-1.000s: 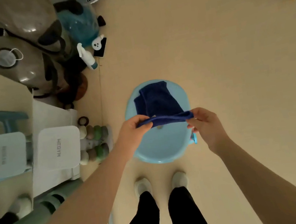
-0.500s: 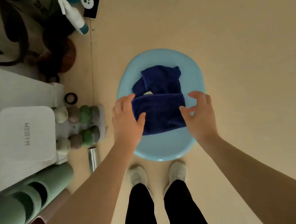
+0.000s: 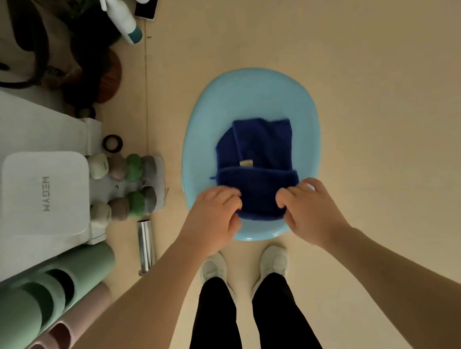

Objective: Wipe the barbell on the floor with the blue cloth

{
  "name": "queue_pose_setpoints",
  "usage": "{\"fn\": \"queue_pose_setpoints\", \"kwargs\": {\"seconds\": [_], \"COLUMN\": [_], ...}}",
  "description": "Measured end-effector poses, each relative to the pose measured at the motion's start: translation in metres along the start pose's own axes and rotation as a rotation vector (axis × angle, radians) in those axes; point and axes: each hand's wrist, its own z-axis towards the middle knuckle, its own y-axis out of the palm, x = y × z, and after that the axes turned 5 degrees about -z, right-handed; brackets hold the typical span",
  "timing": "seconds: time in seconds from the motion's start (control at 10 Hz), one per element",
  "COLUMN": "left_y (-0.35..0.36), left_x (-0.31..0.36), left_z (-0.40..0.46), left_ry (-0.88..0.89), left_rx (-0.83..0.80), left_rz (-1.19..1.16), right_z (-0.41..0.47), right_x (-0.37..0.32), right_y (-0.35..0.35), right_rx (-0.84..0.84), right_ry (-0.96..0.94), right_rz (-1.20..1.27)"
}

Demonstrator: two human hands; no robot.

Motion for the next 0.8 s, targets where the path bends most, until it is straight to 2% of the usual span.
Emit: {"fn": "queue_pose_setpoints", "kwargs": {"seconds": [0.1, 0.2, 0.3, 0.4, 0.5, 0.6, 0.7, 0.8], "left_y": [-0.006, -0.018, -0.021, -0.013, 0.001, 0.021, 0.024, 0.011], "left_x": [0.007, 0.013, 0.013, 0.006, 0.004, 0.013, 0.025, 0.048], "left_z": [-0.011, -0.011, 0.004, 0.027, 0.025, -0.004, -0.033, -0.084], "left_ry": [-0.162, -0.332, -0.392, -0.465, -0.369, -0.329, -0.425, -0.558], "left_rx": [-0.107, 0.024, 0.151, 0.254, 0.141, -0.086, -0.076, 0.015], "left_rz": [-0.200, -0.407, -0.494, -0.385, -0.091, 0.072, 0.018, -0.051], "right_z": [-0.009, -0.005, 0.009, 0.030, 0.029, 0.003, -0.019, -0.048], "right_x": [0.000, 0.004, 0.007, 0.006, 0.002, -0.007, -0.014, -0.022], "right_y": [-0.011, -0.026, -0.032, -0.026, -0.018, -0.007, -0.010, -0.029], "right_rx": [-0.152, -0.032, 0.112, 0.211, 0.145, 0.080, 0.047, -0.034], "right_ry": [0.116, 0.341, 0.458, 0.529, 0.461, 0.199, 0.102, 0.071], "right_rz": [0.354, 0.719, 0.785, 0.733, 0.452, 0.097, 0.065, 0.031]}}
